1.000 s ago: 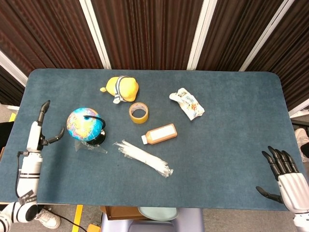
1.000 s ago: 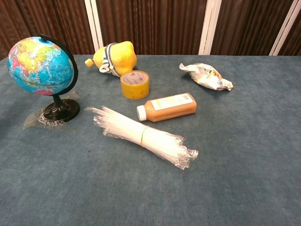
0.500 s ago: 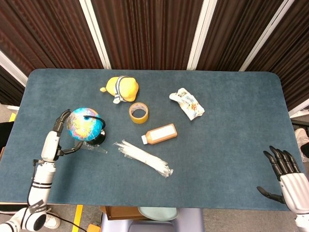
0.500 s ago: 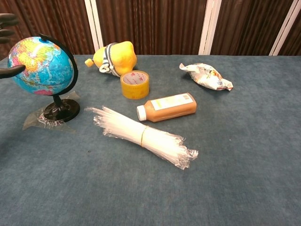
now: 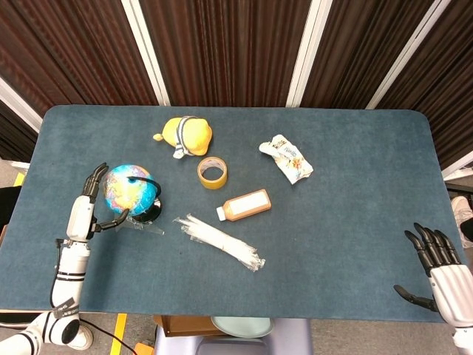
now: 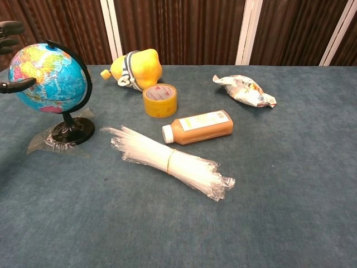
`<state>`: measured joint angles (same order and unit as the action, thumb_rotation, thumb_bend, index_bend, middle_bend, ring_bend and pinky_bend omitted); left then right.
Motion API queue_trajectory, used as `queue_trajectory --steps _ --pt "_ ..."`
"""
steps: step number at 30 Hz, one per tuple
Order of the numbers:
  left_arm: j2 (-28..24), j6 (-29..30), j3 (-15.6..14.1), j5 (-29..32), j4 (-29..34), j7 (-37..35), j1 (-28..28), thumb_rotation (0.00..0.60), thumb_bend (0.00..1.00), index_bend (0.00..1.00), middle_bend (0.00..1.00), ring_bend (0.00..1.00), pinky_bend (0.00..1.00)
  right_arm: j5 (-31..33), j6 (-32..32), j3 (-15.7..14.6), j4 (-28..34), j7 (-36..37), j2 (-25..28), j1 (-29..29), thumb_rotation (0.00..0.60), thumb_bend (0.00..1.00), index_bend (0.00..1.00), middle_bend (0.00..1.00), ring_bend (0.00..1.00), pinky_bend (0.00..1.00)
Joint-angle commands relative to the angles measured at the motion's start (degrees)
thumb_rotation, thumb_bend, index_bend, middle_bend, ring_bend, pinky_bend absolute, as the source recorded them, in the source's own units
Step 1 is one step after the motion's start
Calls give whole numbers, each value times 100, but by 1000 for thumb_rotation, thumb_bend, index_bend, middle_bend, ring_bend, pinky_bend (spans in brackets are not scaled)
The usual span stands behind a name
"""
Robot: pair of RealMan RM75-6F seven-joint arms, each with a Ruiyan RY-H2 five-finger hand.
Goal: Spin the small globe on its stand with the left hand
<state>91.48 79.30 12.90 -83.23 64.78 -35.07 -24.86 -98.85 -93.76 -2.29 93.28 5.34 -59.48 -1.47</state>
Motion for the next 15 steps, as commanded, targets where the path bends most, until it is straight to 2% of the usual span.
queue_trajectory --steps 1,15 --pt "-5 -15 10 33 -23 -22 -3 600 271 0 0 0 0 -3 0 -1 0 -7 -3 0 600 66 0 0 0 0" --pt "30 -37 76 231 -362 -246 39 600 271 0 0 0 0 17 7 7 4 -24 -8 -3 600 66 0 0 0 0"
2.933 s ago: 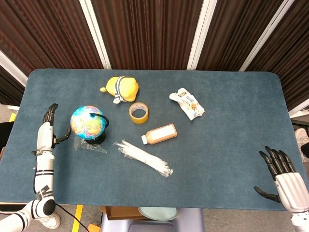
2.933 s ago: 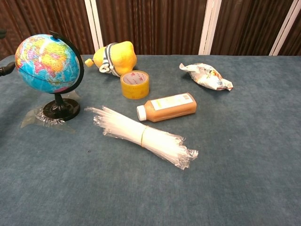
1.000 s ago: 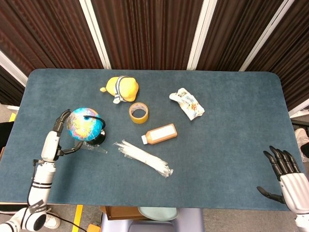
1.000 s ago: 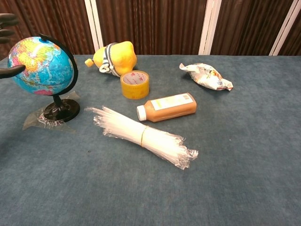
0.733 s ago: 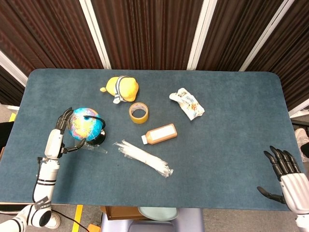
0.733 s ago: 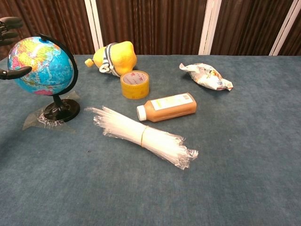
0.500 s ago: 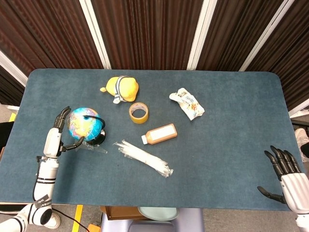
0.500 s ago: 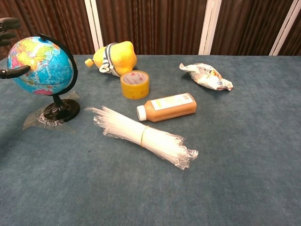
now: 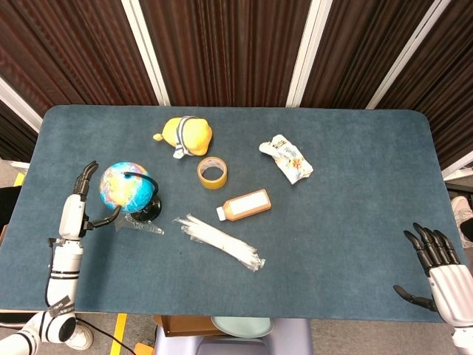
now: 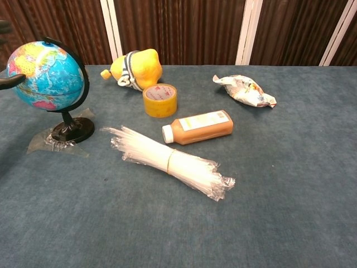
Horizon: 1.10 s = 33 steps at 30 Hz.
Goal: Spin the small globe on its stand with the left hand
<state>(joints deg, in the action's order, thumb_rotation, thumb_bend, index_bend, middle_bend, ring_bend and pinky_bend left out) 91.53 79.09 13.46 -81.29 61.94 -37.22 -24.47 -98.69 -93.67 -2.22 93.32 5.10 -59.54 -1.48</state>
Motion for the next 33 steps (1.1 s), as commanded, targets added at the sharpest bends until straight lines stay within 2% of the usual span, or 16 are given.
queue_trajectory --steps 1,13,22,33 --pt "32 -31 24 52 -108 -55 -2 600 272 0 0 0 0 4 -1 2 4 -4 -2 -2 600 66 0 0 0 0" --pt "72 -186 94 195 -398 -249 -40 600 274 0 0 0 0 2 23 0 2 -59 -21 2 600 66 0 0 0 0" --pt "169 -628 274 509 -666 -336 -213 600 277 0 0 0 0 7 37 -6 -2 -127 -39 -4 600 66 0 0 0 0" --pt "273 -847 392 705 -1071 -535 -272 600 278 0 0 0 0 23 102 -13 18 -216 -68 10 600 66 0 0 0 0"
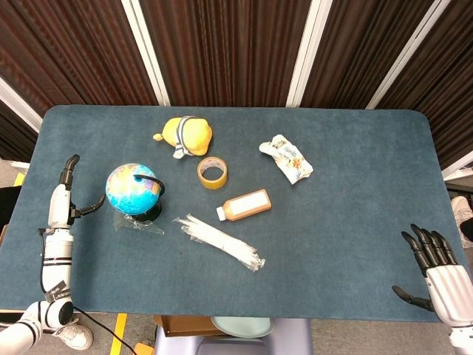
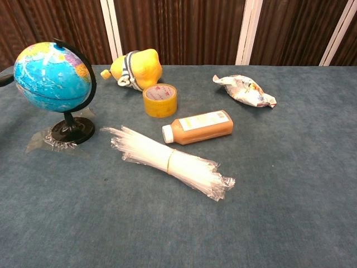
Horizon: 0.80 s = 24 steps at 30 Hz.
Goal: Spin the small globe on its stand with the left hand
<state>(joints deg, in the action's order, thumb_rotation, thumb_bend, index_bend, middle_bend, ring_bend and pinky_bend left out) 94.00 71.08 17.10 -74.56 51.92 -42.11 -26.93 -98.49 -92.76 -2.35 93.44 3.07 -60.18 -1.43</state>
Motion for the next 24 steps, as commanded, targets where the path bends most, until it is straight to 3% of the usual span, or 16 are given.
queue_trajectory --steps 1,24 --pt "36 -70 38 41 -106 -67 -39 600 278 0 0 0 0 5 15 0 9 -20 -6 6 600 66 0 0 0 0" --pt "614 -1136 303 297 -1536 -489 -890 600 282 0 0 0 0 211 -7 104 66 -177 -59 -29 600 67 0 0 0 0"
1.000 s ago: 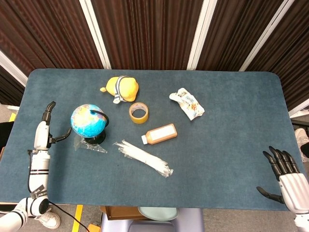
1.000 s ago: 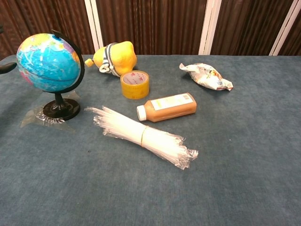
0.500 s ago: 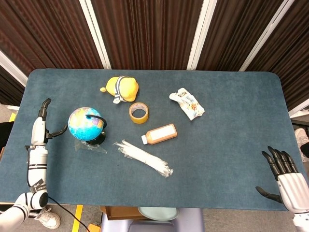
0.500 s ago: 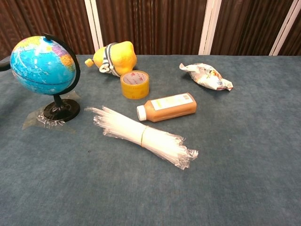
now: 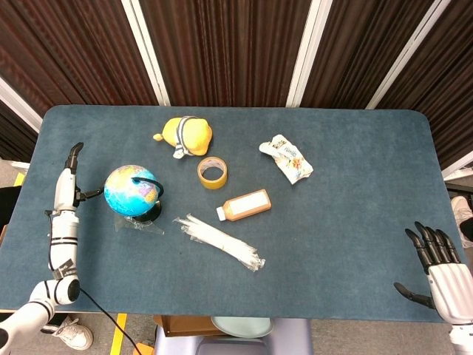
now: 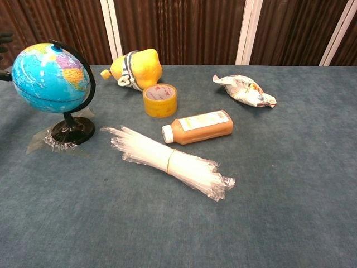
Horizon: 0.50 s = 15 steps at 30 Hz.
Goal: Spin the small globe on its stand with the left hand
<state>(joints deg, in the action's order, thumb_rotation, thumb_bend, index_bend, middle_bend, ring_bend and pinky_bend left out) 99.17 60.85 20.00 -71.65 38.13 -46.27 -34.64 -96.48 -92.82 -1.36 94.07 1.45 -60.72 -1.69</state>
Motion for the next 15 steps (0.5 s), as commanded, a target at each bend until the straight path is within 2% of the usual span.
queue_trajectory --steps 1,8,15 --pt "126 -143 12 -2 -209 -95 -160 600 283 0 0 0 0 16 3 8 5 -29 -9 -4 600 66 0 0 0 0" --pt "243 -152 -36 -99 -529 -86 -351 600 291 0 0 0 0 21 9 7 21 -93 -23 -14 600 66 0 0 0 0" --pt "61 -116 -90 -23 -619 65 -135 600 324 0 0 0 0 -62 78 -41 12 -91 -15 18 600 66 0 0 0 0"
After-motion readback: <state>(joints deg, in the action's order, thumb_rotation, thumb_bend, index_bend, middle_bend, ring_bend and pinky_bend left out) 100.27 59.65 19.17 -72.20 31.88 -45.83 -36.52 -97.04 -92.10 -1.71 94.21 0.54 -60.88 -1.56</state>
